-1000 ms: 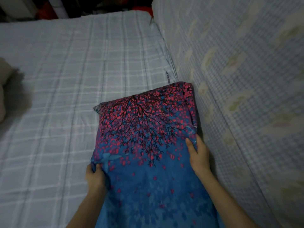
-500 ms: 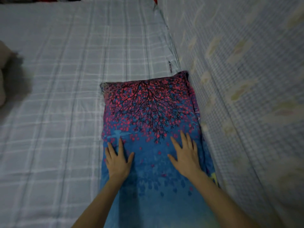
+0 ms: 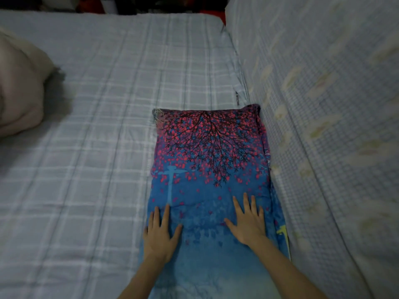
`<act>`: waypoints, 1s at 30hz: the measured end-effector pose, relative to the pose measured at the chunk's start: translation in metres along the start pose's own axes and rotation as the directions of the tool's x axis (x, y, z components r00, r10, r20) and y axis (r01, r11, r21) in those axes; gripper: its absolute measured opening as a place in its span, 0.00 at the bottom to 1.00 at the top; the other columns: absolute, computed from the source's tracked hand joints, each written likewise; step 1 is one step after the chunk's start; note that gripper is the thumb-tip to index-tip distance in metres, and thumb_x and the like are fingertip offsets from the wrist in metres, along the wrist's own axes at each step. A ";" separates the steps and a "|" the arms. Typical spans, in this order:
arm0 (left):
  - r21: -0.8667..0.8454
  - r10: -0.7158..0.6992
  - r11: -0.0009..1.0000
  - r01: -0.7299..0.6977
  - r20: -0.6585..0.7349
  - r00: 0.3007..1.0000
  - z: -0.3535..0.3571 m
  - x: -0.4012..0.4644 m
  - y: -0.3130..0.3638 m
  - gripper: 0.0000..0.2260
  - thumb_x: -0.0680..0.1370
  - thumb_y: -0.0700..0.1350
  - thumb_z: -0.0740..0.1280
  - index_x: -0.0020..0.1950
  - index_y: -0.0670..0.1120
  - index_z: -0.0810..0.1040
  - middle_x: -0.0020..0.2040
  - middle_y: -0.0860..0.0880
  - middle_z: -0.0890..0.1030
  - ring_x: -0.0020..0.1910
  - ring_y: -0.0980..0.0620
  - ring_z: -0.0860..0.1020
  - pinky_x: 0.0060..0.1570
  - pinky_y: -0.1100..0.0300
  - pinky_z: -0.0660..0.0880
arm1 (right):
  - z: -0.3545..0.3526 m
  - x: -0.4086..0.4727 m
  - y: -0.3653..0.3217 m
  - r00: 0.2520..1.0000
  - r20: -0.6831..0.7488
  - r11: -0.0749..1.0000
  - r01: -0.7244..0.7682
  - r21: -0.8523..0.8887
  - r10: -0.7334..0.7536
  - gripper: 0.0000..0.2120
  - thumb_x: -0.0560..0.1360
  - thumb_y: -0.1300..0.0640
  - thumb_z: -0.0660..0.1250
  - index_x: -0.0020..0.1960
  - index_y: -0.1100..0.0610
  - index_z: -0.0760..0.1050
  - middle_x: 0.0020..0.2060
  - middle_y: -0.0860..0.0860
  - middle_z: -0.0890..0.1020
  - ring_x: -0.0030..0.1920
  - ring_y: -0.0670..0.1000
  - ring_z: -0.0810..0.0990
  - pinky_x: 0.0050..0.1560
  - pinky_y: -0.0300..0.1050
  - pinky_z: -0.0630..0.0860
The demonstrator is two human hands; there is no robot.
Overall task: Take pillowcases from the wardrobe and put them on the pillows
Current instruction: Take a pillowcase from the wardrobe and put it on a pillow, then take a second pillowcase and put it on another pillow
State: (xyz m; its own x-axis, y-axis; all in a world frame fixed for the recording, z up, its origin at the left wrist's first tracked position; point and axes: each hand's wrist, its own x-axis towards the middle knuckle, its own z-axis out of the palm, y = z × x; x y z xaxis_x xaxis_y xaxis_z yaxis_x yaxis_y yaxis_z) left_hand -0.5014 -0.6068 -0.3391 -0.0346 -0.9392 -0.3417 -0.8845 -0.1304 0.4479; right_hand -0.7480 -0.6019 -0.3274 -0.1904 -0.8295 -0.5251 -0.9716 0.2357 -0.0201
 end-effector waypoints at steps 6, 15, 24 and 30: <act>-0.300 -0.100 0.948 0.105 0.034 0.994 -0.018 -0.073 -0.043 0.24 0.77 0.47 0.65 0.71 0.43 0.64 0.72 0.40 0.64 0.71 0.44 0.64 0.69 0.56 0.59 | 0.008 -0.062 -0.048 0.981 0.194 0.986 -0.012 0.167 -0.021 0.34 0.77 0.45 0.56 0.75 0.52 0.41 0.75 0.58 0.43 0.75 0.59 0.43 0.73 0.55 0.49; -0.450 -0.213 0.885 0.117 -0.168 0.963 -0.118 -0.132 -0.125 0.16 0.77 0.38 0.63 0.65 0.40 0.72 0.64 0.42 0.74 0.64 0.44 0.72 0.62 0.59 0.65 | -0.025 -0.133 -0.176 0.948 0.047 0.884 0.276 0.377 -0.316 0.22 0.76 0.59 0.61 0.69 0.59 0.62 0.68 0.56 0.68 0.67 0.52 0.67 0.65 0.38 0.61; -0.758 -0.509 0.651 0.043 -0.393 0.766 -0.273 -0.223 -0.246 0.12 0.77 0.35 0.63 0.59 0.44 0.76 0.56 0.46 0.79 0.50 0.51 0.76 0.51 0.61 0.69 | -0.089 -0.212 -0.363 0.820 -0.191 0.661 0.553 0.507 -0.539 0.14 0.74 0.65 0.63 0.60 0.61 0.73 0.54 0.60 0.79 0.52 0.56 0.77 0.54 0.42 0.71; -0.793 -0.586 0.603 -0.083 -0.511 0.630 -0.374 -0.321 -0.356 0.13 0.74 0.31 0.64 0.52 0.47 0.77 0.50 0.43 0.81 0.48 0.46 0.78 0.52 0.57 0.72 | -0.103 -0.288 -0.500 0.679 -0.256 0.454 0.679 0.578 -0.688 0.16 0.75 0.66 0.62 0.61 0.57 0.72 0.54 0.56 0.79 0.49 0.51 0.76 0.52 0.42 0.71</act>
State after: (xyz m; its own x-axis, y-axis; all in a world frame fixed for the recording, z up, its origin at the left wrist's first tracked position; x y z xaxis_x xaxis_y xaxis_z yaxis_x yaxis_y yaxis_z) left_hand -0.0016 -0.3781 -0.0803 0.7337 -0.6772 -0.0554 -0.1613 -0.2528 0.9540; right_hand -0.2221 -0.5328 -0.0783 0.5037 -0.8549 -0.1244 -0.4888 -0.1633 -0.8570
